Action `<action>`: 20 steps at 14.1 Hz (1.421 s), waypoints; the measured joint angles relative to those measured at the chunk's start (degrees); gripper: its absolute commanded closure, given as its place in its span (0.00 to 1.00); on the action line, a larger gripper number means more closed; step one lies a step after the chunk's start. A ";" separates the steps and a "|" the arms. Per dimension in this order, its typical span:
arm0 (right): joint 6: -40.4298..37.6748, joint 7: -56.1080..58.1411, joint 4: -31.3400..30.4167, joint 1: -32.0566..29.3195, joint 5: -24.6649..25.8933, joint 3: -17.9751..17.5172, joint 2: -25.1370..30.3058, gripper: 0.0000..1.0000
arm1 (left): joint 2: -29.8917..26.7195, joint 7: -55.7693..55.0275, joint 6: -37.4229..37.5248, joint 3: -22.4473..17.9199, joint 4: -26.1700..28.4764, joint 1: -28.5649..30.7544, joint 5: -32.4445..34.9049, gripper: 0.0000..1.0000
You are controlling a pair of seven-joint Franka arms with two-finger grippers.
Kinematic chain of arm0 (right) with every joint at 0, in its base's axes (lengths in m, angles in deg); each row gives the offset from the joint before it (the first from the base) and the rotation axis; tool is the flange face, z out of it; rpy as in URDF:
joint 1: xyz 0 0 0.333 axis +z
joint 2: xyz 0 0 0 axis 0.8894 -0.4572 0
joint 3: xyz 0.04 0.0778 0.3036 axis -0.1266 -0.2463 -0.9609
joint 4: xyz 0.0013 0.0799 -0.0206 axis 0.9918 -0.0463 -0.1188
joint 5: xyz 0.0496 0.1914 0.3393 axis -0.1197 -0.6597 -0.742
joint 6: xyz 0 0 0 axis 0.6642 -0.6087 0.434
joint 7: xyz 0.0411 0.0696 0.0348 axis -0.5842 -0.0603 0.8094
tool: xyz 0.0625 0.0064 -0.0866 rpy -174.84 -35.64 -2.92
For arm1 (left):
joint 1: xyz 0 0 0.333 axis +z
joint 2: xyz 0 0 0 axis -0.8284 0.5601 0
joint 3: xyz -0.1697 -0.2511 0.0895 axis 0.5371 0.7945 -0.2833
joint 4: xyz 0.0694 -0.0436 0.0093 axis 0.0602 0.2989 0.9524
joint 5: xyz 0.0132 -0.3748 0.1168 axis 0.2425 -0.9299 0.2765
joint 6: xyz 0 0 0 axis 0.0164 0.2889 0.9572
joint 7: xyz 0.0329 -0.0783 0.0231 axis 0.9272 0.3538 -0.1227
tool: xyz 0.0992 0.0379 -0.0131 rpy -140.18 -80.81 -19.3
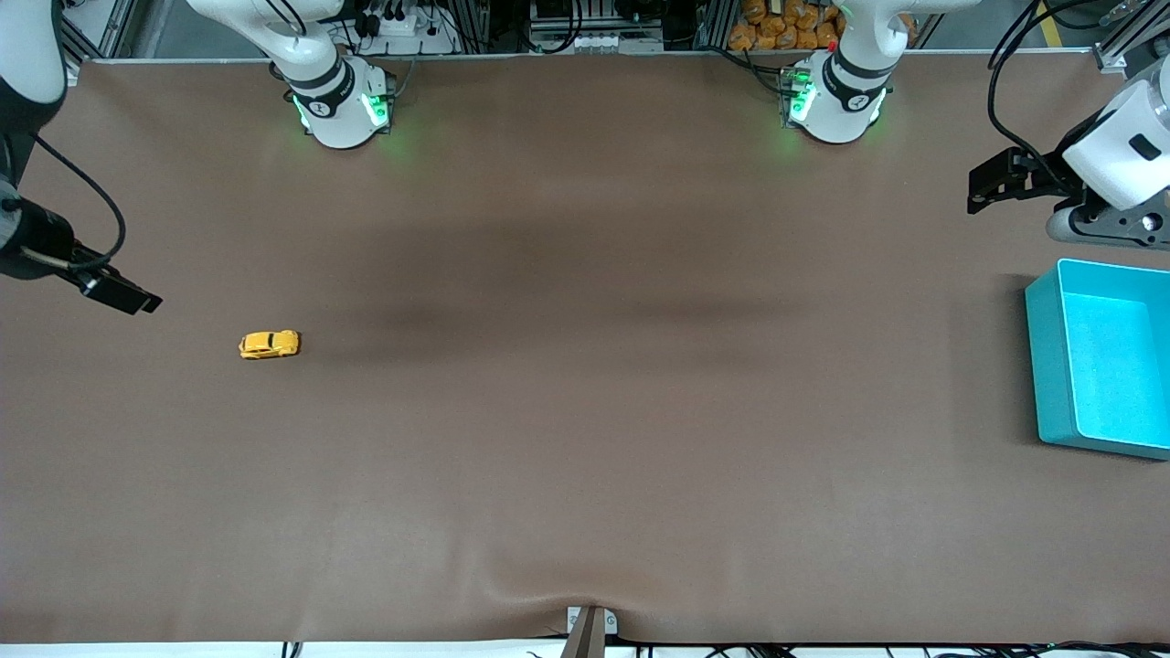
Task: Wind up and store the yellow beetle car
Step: 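Move the right gripper toward the yellow beetle car, then lower the open right gripper over the yellow car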
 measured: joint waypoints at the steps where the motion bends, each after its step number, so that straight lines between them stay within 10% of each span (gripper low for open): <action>1: 0.00 -0.72 0.00 -0.03 0.00 0.02 -0.31 0.00 | 0.00 0.00 0.00 0.00 0.00 -0.01 0.00 0.00; 13: -0.28 -13.16 -1.56 -1.11 -1.24 0.31 -4.88 0.00 | 0.01 -0.04 0.00 0.06 0.05 -0.14 -0.08 0.00; 20: 12.41 -35.31 -11.87 -0.88 -1.36 0.18 -6.48 0.00 | 0.03 -0.05 0.00 0.08 0.13 -0.16 -0.09 0.00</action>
